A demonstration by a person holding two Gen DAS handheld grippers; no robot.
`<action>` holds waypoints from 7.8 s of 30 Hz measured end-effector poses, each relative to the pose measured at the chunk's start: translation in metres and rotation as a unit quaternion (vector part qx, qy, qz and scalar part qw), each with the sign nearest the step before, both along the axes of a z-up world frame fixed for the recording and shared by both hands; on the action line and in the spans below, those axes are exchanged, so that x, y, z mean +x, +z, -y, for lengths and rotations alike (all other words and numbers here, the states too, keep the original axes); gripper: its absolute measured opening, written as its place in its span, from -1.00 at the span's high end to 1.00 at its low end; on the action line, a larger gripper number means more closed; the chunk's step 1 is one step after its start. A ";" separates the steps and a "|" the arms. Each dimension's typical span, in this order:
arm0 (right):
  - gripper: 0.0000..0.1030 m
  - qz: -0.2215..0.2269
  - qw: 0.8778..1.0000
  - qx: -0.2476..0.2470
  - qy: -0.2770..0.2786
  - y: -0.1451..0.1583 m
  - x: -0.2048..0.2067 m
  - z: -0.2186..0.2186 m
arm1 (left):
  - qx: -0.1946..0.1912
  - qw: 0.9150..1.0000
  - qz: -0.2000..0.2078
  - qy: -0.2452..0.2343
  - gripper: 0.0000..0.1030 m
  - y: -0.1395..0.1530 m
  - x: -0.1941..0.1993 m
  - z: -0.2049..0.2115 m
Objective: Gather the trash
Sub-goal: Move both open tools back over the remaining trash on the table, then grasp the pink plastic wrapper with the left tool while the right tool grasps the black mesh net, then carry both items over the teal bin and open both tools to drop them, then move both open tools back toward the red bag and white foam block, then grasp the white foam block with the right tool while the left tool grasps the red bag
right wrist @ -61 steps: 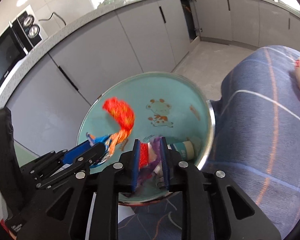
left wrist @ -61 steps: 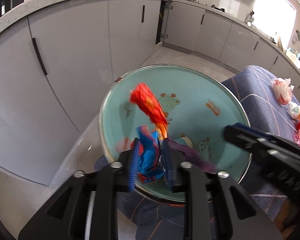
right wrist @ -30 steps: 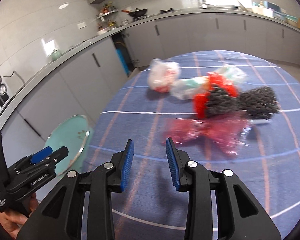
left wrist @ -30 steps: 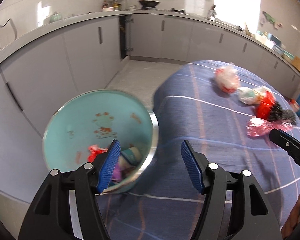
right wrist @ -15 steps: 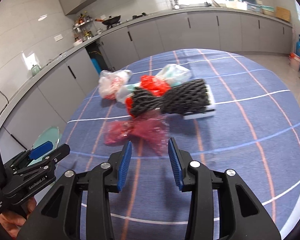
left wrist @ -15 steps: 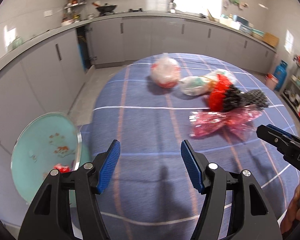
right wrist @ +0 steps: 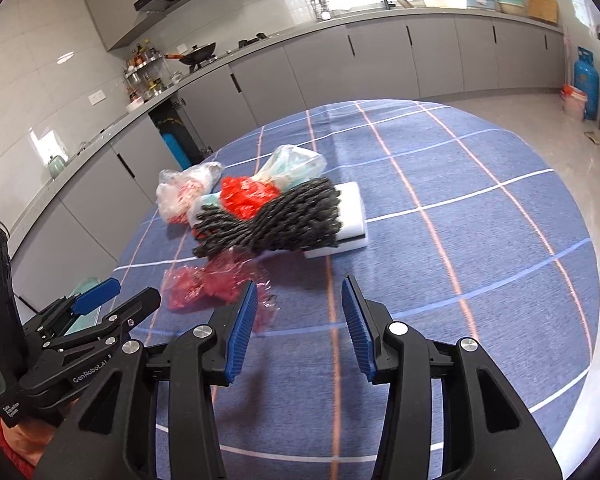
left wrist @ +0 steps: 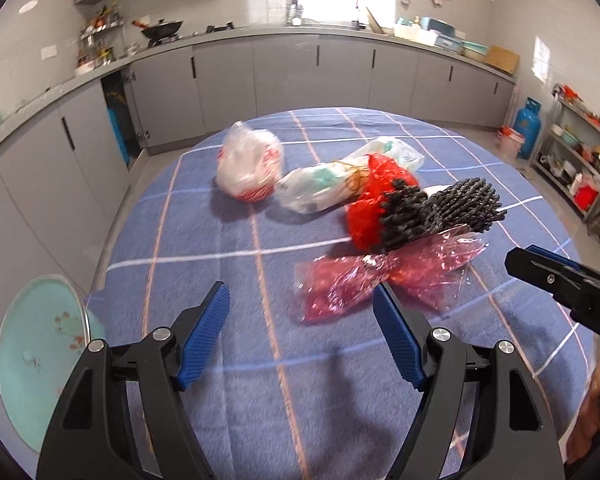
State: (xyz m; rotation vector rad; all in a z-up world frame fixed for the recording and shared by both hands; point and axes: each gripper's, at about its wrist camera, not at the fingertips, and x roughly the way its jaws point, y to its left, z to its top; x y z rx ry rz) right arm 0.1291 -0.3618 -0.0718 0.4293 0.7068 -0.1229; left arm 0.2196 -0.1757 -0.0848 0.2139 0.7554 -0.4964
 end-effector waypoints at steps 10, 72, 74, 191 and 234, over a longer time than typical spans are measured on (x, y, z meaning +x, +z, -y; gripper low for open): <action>0.14 -0.003 1.000 0.000 -0.012 -0.002 -0.004 0.015 | 0.017 0.999 -0.024 -0.030 -0.41 -0.015 0.014 0.030; 0.65 0.038 0.999 -0.005 0.028 0.032 0.025 -0.034 | -0.090 0.986 -0.016 0.138 0.63 0.027 -0.012 -0.139; 0.65 0.051 0.998 -0.008 0.041 0.042 0.023 -0.047 | -0.091 0.984 -0.006 0.155 0.63 0.032 -0.015 -0.151; -0.18 -0.025 0.998 -0.049 -0.043 -0.009 0.041 -0.007 | -0.001 0.990 -0.011 0.138 -0.56 0.000 0.008 -0.064; -0.02 -0.052 0.997 -0.011 -0.057 -0.019 0.018 0.054 | 0.010 0.996 -0.078 -0.037 0.37 -0.027 0.054 0.111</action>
